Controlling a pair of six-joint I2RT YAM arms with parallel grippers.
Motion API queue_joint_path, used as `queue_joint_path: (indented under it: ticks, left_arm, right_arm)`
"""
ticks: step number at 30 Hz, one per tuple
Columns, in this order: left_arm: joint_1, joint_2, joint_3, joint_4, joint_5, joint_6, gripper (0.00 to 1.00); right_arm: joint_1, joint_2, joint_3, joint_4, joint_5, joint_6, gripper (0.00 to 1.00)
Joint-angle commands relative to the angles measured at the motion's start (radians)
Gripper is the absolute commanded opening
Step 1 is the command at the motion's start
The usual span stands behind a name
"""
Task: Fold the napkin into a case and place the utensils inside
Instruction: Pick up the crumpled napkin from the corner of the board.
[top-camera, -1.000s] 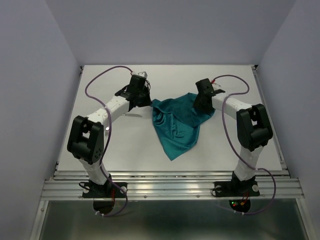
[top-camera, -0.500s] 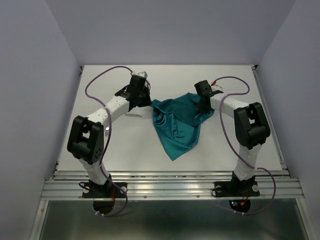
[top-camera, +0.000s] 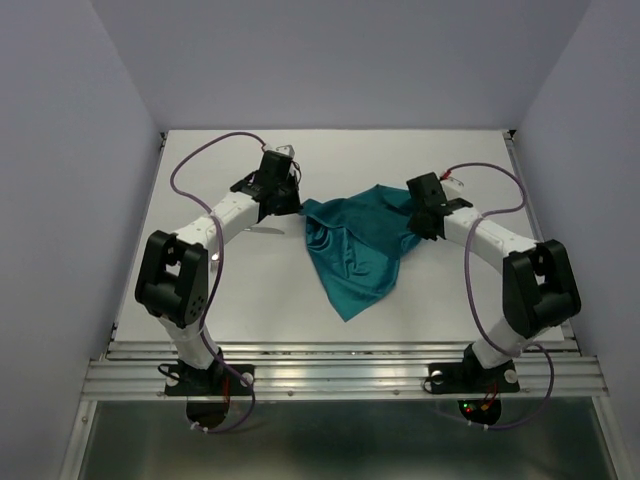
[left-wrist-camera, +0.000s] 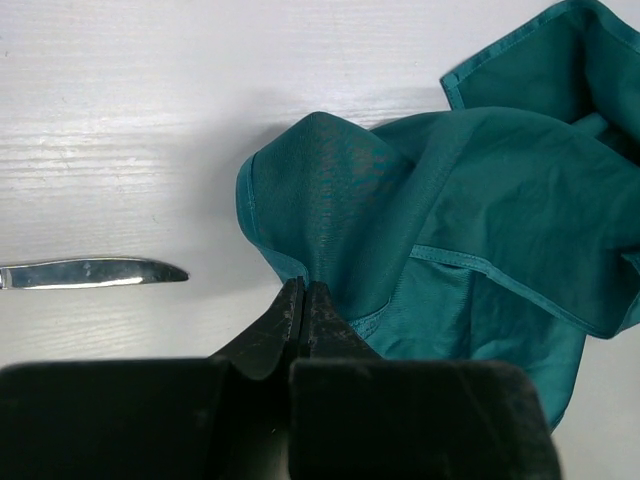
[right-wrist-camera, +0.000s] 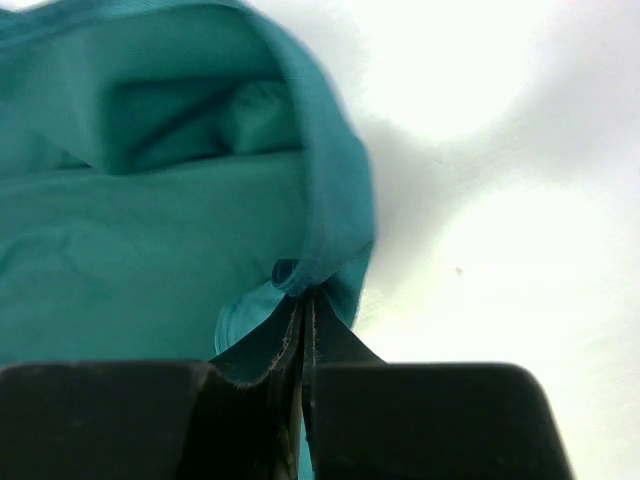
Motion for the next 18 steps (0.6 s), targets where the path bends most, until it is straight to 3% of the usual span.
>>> queue_joint_path:
  ticks: [1, 6, 8, 10, 12, 14, 18]
  left_arm:
    - [0.007, -0.018, 0.005, 0.002, -0.010, 0.024, 0.00]
    - [0.007, -0.026, -0.012, -0.001, 0.001, 0.026, 0.00]
    - [0.007, -0.037, -0.029, 0.002, 0.002, 0.026, 0.00]
    - [0.007, -0.046, -0.049, 0.005, 0.007, 0.026, 0.00]
    - [0.007, -0.051, -0.064, 0.006, 0.007, 0.026, 0.00]
    - [0.009, -0.055, -0.069, 0.008, 0.008, 0.026, 0.00]
    - [0.007, -0.057, -0.070, 0.009, 0.007, 0.029, 0.00]
  right_arm:
    - [-0.004, -0.151, -0.123, -0.009, 0.053, -0.003, 0.01]
    - [-0.004, -0.272, -0.258, -0.094, 0.101, 0.084, 0.01]
    - [-0.004, -0.306, -0.299, -0.137, 0.116, 0.118, 0.16]
    - [-0.004, -0.352, -0.346, -0.140, 0.106, 0.131, 0.21]
    - [-0.004, -0.360, -0.340, -0.135, 0.078, 0.110, 0.33]
    - [-0.004, -0.349, -0.314, -0.129, 0.057, 0.086, 0.51]
    - [-0.004, -0.322, -0.245, -0.096, 0.000, 0.043, 0.63]
